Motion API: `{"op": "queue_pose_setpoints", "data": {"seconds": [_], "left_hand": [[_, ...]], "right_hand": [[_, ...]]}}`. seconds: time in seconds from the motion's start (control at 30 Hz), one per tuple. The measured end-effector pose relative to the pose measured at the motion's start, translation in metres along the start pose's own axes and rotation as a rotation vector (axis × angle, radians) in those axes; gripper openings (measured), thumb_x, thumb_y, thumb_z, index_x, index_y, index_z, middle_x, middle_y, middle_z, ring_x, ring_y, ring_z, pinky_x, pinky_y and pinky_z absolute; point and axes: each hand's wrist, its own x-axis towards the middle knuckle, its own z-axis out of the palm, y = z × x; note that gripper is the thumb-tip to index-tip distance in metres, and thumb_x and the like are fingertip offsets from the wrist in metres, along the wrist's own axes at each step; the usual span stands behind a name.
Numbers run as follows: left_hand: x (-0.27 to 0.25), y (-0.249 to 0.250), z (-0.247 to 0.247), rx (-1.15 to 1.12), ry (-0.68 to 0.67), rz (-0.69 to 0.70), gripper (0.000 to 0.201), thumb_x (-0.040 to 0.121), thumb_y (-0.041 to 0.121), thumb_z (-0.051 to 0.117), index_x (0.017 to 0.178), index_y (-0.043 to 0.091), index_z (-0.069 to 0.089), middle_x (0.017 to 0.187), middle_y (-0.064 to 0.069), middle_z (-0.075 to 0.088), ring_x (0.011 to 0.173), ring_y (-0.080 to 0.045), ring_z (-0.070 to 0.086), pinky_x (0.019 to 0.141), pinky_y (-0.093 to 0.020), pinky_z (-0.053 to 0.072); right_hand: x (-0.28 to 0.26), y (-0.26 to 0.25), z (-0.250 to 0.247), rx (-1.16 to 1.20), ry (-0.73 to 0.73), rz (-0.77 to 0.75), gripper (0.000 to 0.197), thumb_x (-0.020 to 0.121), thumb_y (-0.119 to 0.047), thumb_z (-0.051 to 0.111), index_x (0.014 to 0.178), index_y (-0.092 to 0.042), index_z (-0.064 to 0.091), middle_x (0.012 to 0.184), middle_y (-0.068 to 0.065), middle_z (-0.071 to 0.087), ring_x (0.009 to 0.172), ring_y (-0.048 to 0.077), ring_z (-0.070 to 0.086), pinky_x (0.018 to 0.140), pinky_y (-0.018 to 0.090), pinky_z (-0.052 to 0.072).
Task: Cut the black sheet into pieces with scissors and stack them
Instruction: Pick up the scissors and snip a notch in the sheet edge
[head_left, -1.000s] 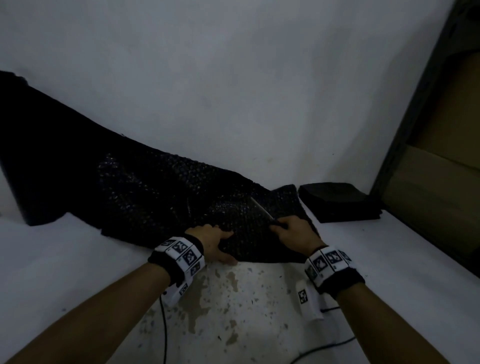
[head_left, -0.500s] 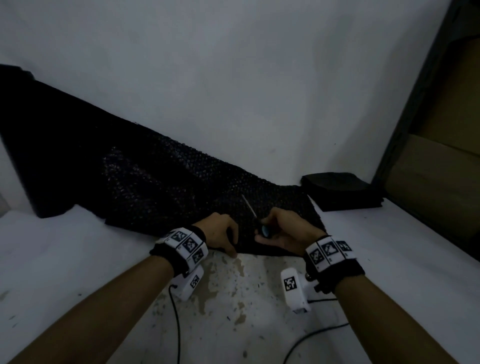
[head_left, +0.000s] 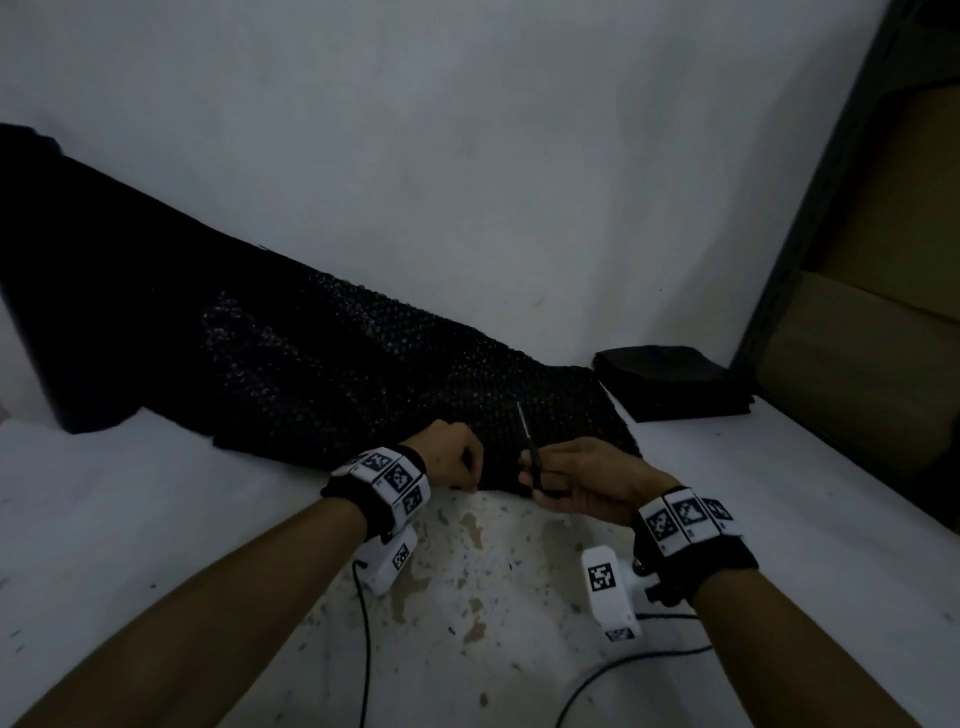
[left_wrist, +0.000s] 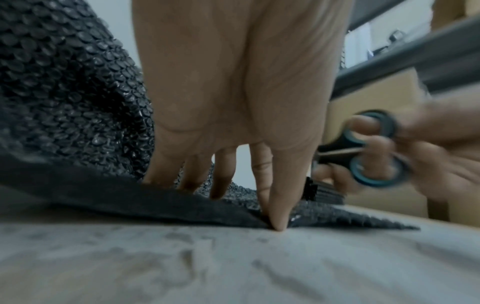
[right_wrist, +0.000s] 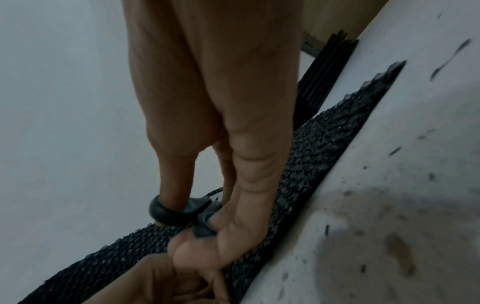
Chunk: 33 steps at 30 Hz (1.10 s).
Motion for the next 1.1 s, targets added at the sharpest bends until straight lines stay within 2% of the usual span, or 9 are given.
{"op": "queue_pose_setpoints", "data": {"seconds": [0.07, 0.13, 0.2, 0.27, 0.37, 0.53, 0.83, 1.0, 1.1], "left_hand": [[0.002, -0.001, 0.0, 0.013, -0.006, -0.007, 0.004, 0.087, 0.017, 0.074, 0.083, 0.019, 0.073, 0.092, 0.001, 0.071, 0.086, -0.014, 0.064, 0.071, -0.023, 0.051], [0.005, -0.002, 0.0, 0.025, 0.002, -0.015, 0.007, 0.088, 0.018, 0.072, 0.083, 0.023, 0.071, 0.092, 0.003, 0.069, 0.085, -0.013, 0.062, 0.069, -0.022, 0.048], [0.008, -0.004, 0.0, 0.024, 0.007, -0.017, 0.009, 0.089, 0.018, 0.07, 0.083, 0.024, 0.07, 0.093, 0.003, 0.068, 0.085, -0.014, 0.062, 0.07, -0.022, 0.046], [0.009, -0.005, 0.0, 0.015, 0.008, -0.016, 0.01, 0.092, 0.017, 0.066, 0.084, 0.022, 0.069, 0.093, 0.0, 0.069, 0.084, -0.017, 0.063, 0.07, -0.025, 0.048], [0.01, -0.006, 0.001, 0.011, 0.02, -0.031, 0.01, 0.093, 0.015, 0.063, 0.087, 0.02, 0.069, 0.093, -0.002, 0.069, 0.085, -0.021, 0.066, 0.071, -0.03, 0.053], [0.011, -0.006, 0.003, 0.013, 0.069, -0.037, 0.009, 0.095, 0.017, 0.059, 0.09, 0.019, 0.066, 0.097, -0.001, 0.065, 0.084, -0.018, 0.06, 0.071, -0.03, 0.049], [0.005, -0.008, 0.001, -0.036, 0.102, 0.046, 0.01, 0.096, 0.019, 0.058, 0.089, 0.021, 0.065, 0.092, 0.006, 0.063, 0.084, -0.012, 0.058, 0.072, -0.022, 0.044], [0.002, -0.02, 0.003, -0.098, 0.075, 0.1, 0.014, 0.096, 0.021, 0.062, 0.085, 0.028, 0.066, 0.096, 0.01, 0.066, 0.093, -0.011, 0.062, 0.089, -0.027, 0.05], [0.001, -0.024, 0.003, -0.128, 0.058, 0.113, 0.014, 0.096, 0.022, 0.062, 0.085, 0.029, 0.067, 0.097, 0.011, 0.066, 0.095, -0.009, 0.061, 0.091, -0.027, 0.05]], "right_hand": [[-0.01, -0.002, 0.003, -0.033, -0.036, 0.04, 0.024, 0.096, -0.02, 0.063, 0.109, 0.0, 0.068, 0.092, 0.014, 0.068, 0.073, 0.014, 0.069, 0.074, 0.031, 0.06], [-0.016, -0.004, 0.006, -0.134, -0.045, 0.084, 0.043, 0.093, -0.037, 0.065, 0.112, 0.002, 0.066, 0.091, 0.016, 0.069, 0.066, 0.016, 0.066, 0.072, 0.03, 0.059], [-0.022, -0.004, 0.009, -0.226, -0.063, 0.116, 0.062, 0.091, -0.047, 0.063, 0.122, 0.007, 0.063, 0.098, 0.019, 0.07, 0.074, 0.02, 0.066, 0.07, 0.029, 0.059], [-0.025, -0.002, 0.01, -0.243, -0.117, 0.145, 0.07, 0.088, -0.049, 0.065, 0.127, 0.008, 0.061, 0.105, 0.02, 0.071, 0.085, 0.021, 0.068, 0.074, 0.029, 0.059], [-0.03, 0.004, 0.012, -0.206, -0.209, 0.173, 0.069, 0.086, -0.047, 0.064, 0.127, 0.009, 0.061, 0.114, 0.022, 0.07, 0.105, 0.026, 0.069, 0.087, 0.032, 0.058], [-0.041, 0.009, 0.013, -0.201, -0.336, 0.203, 0.075, 0.088, -0.045, 0.06, 0.132, 0.015, 0.051, 0.117, 0.029, 0.067, 0.11, 0.032, 0.068, 0.087, 0.035, 0.058], [-0.021, 0.024, 0.025, -0.135, -0.274, 0.183, 0.074, 0.084, -0.039, 0.067, 0.133, 0.014, 0.051, 0.127, 0.027, 0.064, 0.117, 0.032, 0.065, 0.097, 0.039, 0.055], [-0.01, 0.029, 0.024, -0.081, -0.226, 0.16, 0.073, 0.086, -0.04, 0.07, 0.134, 0.012, 0.051, 0.127, 0.025, 0.064, 0.119, 0.032, 0.064, 0.101, 0.044, 0.053], [-0.008, 0.032, 0.021, -0.059, -0.205, 0.152, 0.07, 0.09, -0.04, 0.067, 0.136, 0.01, 0.05, 0.127, 0.025, 0.064, 0.12, 0.032, 0.064, 0.103, 0.044, 0.051]]}}
